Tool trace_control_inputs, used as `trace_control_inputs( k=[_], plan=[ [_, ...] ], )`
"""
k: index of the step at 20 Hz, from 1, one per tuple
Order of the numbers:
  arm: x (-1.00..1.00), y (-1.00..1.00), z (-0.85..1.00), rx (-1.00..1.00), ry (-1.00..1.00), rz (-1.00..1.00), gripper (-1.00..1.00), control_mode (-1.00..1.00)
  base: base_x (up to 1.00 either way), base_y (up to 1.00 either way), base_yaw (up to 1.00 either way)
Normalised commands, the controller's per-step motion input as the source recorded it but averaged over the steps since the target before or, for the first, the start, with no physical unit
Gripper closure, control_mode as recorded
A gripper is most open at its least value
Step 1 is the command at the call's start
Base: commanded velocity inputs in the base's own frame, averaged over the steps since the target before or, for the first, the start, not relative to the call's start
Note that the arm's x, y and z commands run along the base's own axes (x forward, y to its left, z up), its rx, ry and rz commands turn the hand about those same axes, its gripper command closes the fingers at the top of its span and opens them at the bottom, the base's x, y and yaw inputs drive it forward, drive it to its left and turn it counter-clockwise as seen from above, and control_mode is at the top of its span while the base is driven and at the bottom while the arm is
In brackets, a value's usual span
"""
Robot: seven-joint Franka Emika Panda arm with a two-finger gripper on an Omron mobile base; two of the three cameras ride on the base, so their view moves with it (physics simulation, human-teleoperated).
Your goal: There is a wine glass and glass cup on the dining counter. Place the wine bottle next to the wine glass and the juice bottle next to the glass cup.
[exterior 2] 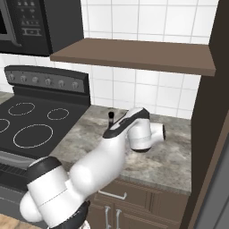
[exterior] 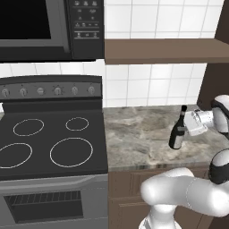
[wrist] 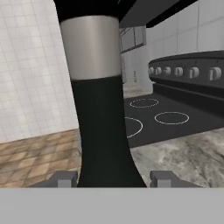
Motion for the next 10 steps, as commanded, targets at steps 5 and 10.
trace_control_inputs(
  k=[5,10],
  plan=[
    [-0.37,0.16,0.14,0.00,0.00,-0.03,1.00,-1.00,0.00,0.00,0.00],
    [-0.30,0.12,0.08,0.00,0.00,-0.09,1.00,-1.00,0.00,0.00,0.00]
  ],
)
